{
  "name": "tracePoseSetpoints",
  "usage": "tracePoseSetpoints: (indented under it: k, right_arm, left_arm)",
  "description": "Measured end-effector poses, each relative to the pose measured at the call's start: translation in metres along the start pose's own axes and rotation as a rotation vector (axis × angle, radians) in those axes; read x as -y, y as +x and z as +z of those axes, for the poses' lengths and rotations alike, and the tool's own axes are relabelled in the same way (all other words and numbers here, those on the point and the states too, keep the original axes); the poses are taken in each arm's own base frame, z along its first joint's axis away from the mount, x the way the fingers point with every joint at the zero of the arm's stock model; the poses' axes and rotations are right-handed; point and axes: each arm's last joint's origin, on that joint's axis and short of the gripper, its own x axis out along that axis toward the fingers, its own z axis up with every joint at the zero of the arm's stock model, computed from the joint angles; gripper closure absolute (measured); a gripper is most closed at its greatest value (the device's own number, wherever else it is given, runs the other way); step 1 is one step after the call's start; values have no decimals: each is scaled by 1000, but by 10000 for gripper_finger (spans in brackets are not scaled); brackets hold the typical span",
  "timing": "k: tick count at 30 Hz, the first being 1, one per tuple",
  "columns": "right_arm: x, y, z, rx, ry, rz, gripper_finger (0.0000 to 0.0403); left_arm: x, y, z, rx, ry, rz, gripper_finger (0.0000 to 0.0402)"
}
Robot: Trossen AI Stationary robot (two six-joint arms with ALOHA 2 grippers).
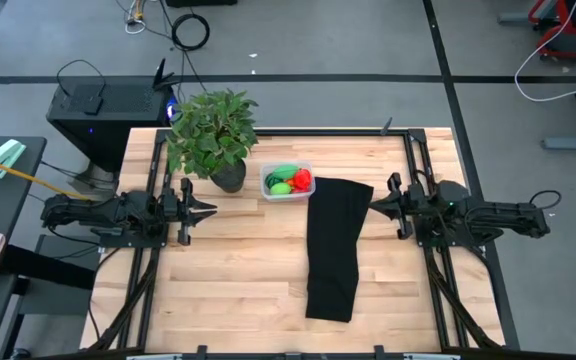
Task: Pick and placing Produce into tupperware
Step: Return to Home Position
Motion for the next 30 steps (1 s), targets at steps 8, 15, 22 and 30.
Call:
tracePoseSetpoints:
  k: [8,15,22,30]
  right_arm:
    - [3,0,-8,-77,-1,-94,403]
    - [4,1,-9,-95,9,-104,403]
    - [4,1,-9,-93,11,-109,402]
    - [4,1,-9,-92,11,-118,402]
  left_arm:
    - [0,0,0,0,-2,0,338]
    - [0,0,0,-1,-13,0,345]
    - [0,0,-2,-23,-100,0,343]
    - [-1,0,1,9,-66,9,357]
